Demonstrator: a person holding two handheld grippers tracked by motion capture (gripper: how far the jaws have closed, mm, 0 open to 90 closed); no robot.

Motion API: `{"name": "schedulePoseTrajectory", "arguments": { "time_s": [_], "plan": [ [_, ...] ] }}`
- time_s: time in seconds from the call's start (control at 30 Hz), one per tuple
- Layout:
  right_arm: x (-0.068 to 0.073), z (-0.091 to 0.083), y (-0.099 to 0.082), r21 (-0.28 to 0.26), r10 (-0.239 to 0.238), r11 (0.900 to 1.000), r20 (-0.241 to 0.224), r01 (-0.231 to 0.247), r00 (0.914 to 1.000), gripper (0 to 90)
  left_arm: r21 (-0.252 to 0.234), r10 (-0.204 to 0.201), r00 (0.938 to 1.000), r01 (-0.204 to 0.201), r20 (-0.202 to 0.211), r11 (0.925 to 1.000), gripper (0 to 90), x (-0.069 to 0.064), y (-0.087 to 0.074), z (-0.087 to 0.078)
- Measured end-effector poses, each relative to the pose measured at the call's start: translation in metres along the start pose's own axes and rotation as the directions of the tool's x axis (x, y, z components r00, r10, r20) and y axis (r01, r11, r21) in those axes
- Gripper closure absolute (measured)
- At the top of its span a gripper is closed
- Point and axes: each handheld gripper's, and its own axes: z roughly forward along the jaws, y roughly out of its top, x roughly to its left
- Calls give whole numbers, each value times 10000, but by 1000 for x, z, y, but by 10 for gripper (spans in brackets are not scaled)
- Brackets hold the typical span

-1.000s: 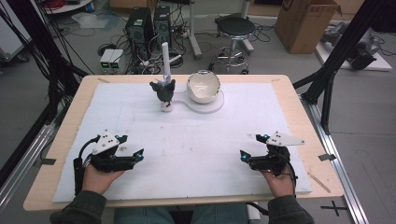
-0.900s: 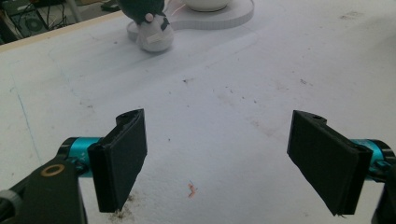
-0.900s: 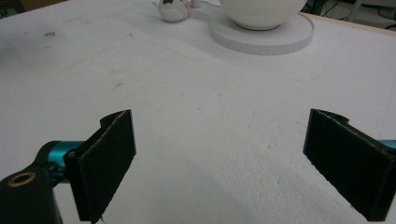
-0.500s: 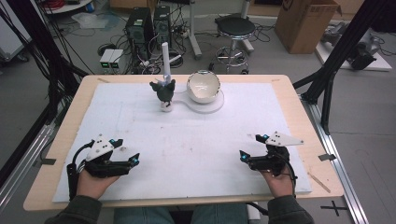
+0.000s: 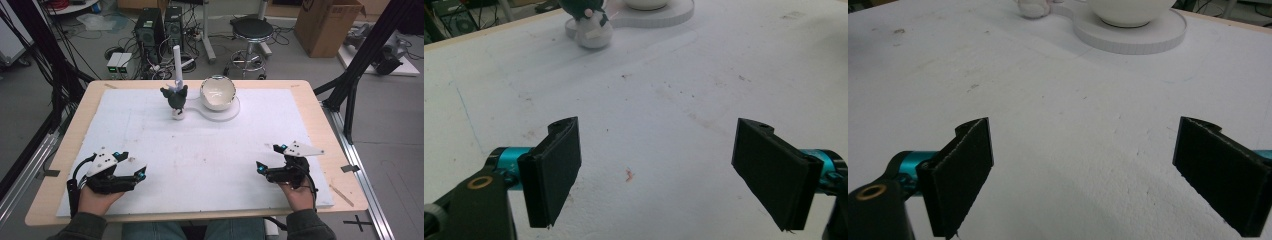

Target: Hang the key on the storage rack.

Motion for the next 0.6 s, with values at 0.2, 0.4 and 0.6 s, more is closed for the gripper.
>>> {"name": "schedulePoseTrajectory", "arguments": {
  "time_s": [0.2, 0.4, 0.6],
  "plan": [
    [0, 1, 0, 32, 28, 10000, -20, -28, 10000, 87, 7, -91, 10000, 91, 3, 10000, 203, 1, -4, -3],
    [0, 1, -1, 63, -10, 10000, -4, 10, 10000, 87, 77, -21, 10000, 21, -15, 10000, 203, 0, -8, -6],
    [0, 1, 0, 75, -29, 10000, -20, 29, 10000, 87, 110, -70, 10000, 70, 26, 9999, 203, 0, -13, -10]
  ]
}}
